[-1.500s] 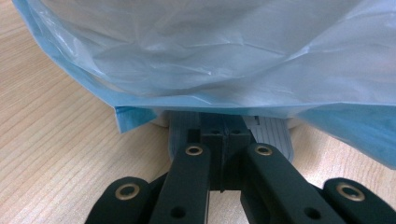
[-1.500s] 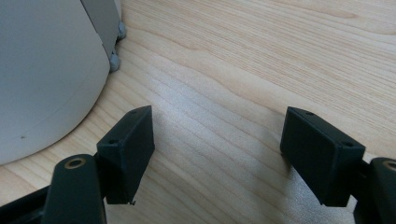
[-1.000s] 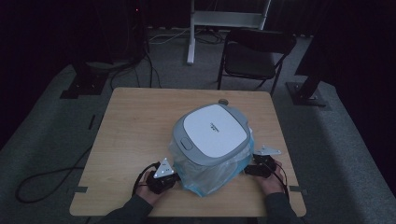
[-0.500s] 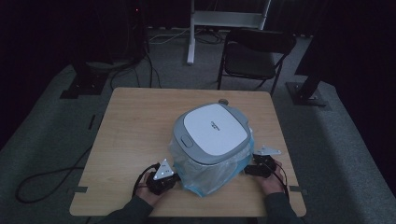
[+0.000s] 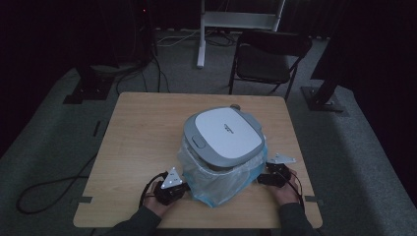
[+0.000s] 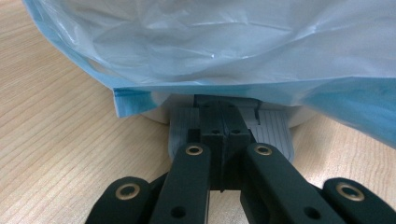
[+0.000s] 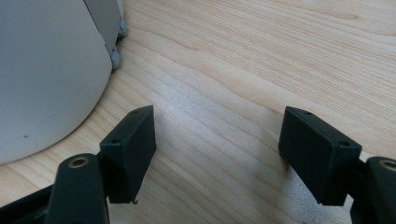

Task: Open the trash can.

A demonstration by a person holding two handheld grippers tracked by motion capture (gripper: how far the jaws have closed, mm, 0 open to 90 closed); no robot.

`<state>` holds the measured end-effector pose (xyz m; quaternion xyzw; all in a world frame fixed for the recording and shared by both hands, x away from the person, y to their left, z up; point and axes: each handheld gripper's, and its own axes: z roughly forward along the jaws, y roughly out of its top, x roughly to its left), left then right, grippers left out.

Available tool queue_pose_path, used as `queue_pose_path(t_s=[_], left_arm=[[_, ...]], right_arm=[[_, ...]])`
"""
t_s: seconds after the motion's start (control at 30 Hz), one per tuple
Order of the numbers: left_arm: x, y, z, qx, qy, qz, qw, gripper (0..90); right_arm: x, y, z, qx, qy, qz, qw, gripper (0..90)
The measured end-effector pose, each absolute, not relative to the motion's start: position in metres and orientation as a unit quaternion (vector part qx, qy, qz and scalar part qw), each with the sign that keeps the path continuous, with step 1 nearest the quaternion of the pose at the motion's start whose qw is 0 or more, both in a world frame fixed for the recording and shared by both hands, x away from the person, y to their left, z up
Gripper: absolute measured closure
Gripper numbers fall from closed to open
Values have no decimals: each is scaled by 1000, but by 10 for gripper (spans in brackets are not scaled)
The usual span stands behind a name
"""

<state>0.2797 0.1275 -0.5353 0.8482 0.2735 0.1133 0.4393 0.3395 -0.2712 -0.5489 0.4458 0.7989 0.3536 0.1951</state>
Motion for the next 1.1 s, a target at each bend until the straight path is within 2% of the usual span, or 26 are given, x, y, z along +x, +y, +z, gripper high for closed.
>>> queue_pose_path(t_s=[1.1], left_arm=[[281, 125, -538, 854, 275, 111, 427, 900]], right_arm=[[340, -271, -549, 445, 799, 354, 195, 264]])
